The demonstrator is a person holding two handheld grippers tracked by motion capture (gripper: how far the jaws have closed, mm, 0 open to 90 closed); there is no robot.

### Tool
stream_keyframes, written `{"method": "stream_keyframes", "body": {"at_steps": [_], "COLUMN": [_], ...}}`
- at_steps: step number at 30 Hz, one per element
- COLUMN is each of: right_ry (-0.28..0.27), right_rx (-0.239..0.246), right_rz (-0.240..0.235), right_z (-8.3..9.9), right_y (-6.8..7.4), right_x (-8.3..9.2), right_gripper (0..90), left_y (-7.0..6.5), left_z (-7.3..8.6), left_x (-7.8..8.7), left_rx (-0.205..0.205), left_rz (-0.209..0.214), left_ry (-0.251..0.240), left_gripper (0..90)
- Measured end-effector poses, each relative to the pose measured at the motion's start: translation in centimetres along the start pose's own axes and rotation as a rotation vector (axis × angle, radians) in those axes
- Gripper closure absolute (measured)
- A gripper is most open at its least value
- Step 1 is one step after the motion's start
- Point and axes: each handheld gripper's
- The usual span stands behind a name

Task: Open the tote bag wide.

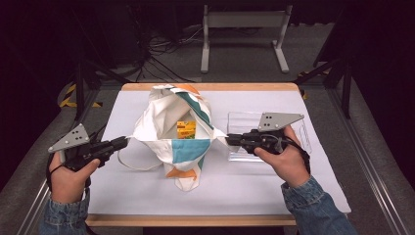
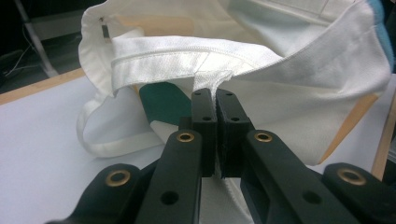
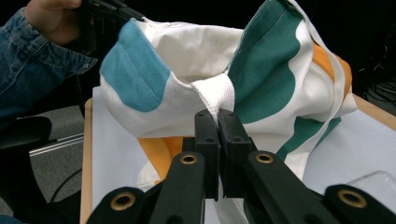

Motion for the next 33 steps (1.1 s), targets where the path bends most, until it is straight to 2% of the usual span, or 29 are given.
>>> {"method": "stream_keyframes", "body": {"at_steps": [12, 16, 19, 23, 27, 33], "right_ry": [0.004, 0.002, 0.004, 0.009, 0.026, 0.046], "right_rx": [-0.028, -0.045, -0.054, -0.063, -0.081, -0.131], "right_rz": [-0.015, -0.021, -0.026, -0.033, -0.042, -0.055], "right_z": [2.1, 2.7, 3.1, 3.6, 4.7, 6.6], "right_y": [1.4, 1.7, 2.0, 2.3, 2.5, 2.4], "right_x": [0.2, 0.3, 0.5, 0.4, -0.1, -0.6], "right_gripper": [88.0, 88.1, 88.2, 88.2, 88.2, 88.2], "left_y": [0.3, 0.3, 0.3, 0.4, 0.6, 0.8], "left_z": [0.0, 0.0, 0.0, 0.2, 0.4, 0.9], "left_x": [0.6, 0.7, 0.7, 0.4, 0.2, -0.5], "left_rx": [-0.039, -0.053, -0.067, -0.053, -0.060, -0.062], "left_rz": [-0.011, -0.002, 0.005, 0.025, 0.037, 0.065], "left_ry": [0.007, 0.005, 0.019, 0.049, 0.070, 0.110], "left_gripper": [87.5, 87.6, 87.7, 87.7, 87.7, 87.6]}}
Point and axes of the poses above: each handheld gripper's, and its own axes: x roughly backward along the jaws, z roughly out of its underside, y roughly to its left, and after that the axes turned 14 degrees about -z, right-handed
